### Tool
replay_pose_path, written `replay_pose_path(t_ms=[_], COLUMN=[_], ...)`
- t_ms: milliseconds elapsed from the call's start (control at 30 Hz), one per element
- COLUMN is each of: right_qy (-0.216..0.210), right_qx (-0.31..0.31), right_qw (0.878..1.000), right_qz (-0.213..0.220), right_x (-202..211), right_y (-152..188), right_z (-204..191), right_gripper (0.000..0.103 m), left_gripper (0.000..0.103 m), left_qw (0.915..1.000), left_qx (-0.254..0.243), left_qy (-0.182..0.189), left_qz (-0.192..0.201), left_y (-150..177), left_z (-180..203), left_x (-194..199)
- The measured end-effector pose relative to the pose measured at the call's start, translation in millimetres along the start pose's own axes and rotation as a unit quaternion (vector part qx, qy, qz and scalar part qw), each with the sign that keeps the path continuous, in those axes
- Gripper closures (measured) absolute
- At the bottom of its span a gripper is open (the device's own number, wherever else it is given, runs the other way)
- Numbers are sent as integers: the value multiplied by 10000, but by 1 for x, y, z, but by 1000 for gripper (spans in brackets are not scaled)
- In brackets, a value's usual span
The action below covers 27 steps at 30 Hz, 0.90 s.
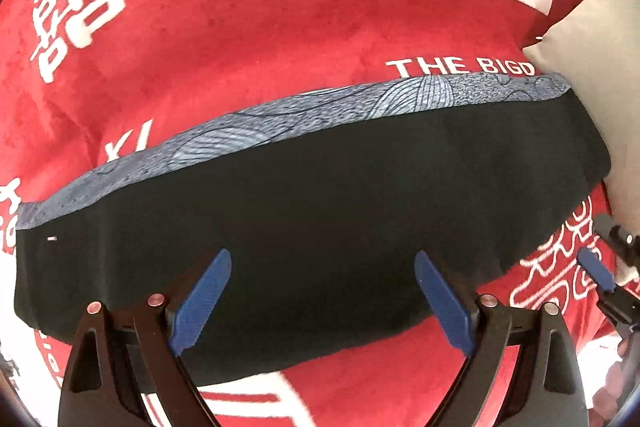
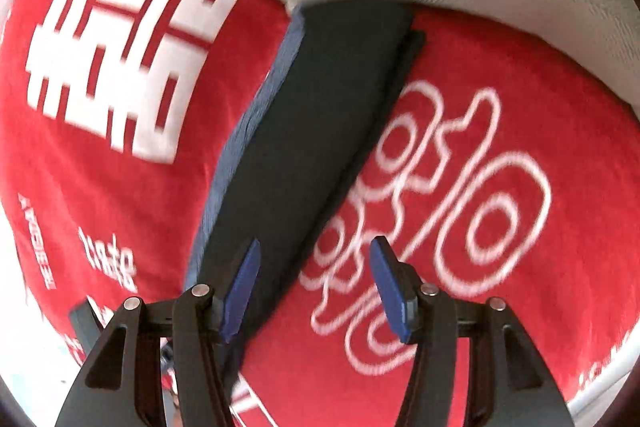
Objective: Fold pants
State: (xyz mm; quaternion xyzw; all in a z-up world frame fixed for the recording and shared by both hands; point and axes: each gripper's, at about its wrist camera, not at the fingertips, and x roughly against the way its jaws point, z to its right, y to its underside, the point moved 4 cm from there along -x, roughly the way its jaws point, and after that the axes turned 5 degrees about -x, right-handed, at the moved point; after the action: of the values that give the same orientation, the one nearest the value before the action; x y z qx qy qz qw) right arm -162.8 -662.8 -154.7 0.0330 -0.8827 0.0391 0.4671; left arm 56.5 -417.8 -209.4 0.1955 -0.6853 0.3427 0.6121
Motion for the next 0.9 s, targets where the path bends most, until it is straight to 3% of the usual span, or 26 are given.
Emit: replay_pose_path(t_ms=[300, 667, 800, 867, 900], right_qy=[-366, -644, -585, -351, -167], right_qx=[-607, -570, -398, -380, -347], right_qw=[9964, 9910, 9933, 9962, 9977], right_qz=[475, 1024, 916, 701, 558], right_x=[-6, -27, -36, -40, -43], right_y=[-30, -61, -68, -70, -71], right_z=[25, 19, 9, 8, 8], right_gripper=[42, 42, 42, 68, 88], left_gripper=[9, 6, 4, 4, 12], left_qw=[9998, 9997, 9996, 9997, 9997], left_qx=[37, 140, 223, 187, 174], left_qy=[-144, -176, -108, -145, -139], left_qz=[-130, -67, -99, -103, -79], left_y=[2, 5, 5, 4, 3], left_z=[12, 9, 6, 6, 7], left_x=[-24, -28, -31, -26, -23])
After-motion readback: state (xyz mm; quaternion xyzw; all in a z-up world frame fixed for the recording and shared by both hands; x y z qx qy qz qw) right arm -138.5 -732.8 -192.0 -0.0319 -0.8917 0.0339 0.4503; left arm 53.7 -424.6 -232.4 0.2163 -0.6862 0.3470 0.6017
